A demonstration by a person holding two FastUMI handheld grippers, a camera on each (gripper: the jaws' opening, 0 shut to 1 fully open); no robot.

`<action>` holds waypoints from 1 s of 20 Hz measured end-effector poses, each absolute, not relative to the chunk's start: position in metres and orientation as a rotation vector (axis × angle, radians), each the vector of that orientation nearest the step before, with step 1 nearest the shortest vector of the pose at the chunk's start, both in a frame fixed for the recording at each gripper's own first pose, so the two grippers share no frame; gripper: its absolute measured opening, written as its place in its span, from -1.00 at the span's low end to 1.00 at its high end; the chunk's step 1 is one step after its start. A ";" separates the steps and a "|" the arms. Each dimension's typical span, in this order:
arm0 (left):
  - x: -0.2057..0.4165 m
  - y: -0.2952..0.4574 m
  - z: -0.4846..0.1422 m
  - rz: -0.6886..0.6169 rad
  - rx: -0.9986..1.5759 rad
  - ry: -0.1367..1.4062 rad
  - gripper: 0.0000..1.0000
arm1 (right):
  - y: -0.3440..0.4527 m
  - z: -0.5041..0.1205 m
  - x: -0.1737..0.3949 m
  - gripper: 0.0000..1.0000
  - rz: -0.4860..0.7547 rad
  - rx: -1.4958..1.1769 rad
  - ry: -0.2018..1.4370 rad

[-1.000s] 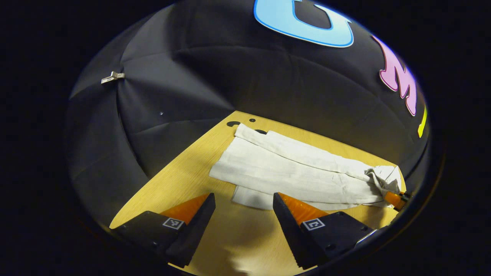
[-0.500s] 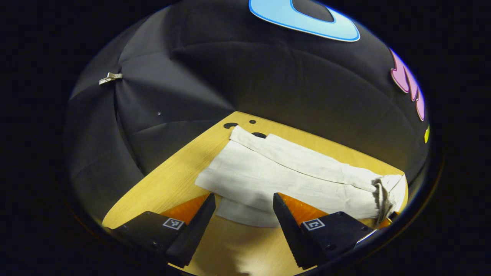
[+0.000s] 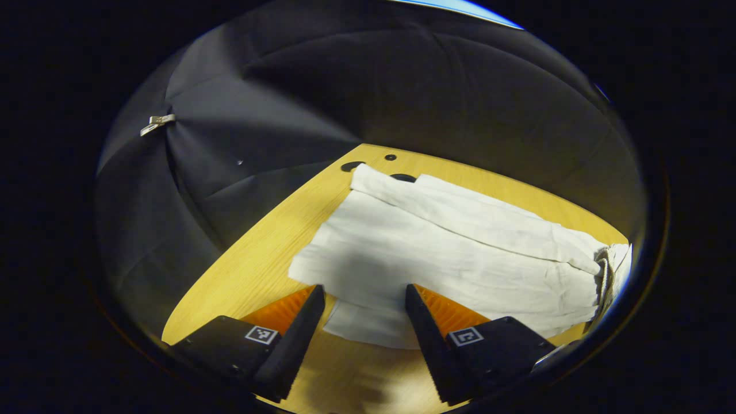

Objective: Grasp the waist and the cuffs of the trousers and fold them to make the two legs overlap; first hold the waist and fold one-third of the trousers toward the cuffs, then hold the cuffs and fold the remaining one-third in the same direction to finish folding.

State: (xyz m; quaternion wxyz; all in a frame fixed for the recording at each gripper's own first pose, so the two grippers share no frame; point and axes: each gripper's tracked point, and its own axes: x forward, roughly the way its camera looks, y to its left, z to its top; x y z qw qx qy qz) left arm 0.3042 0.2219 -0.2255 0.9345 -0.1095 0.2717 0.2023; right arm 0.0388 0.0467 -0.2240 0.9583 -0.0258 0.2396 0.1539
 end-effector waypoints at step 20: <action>0.331 0.182 -0.154 0.271 -0.275 0.375 -0.90 | -0.056 -0.190 0.016 0.99 0.186 0.007 0.540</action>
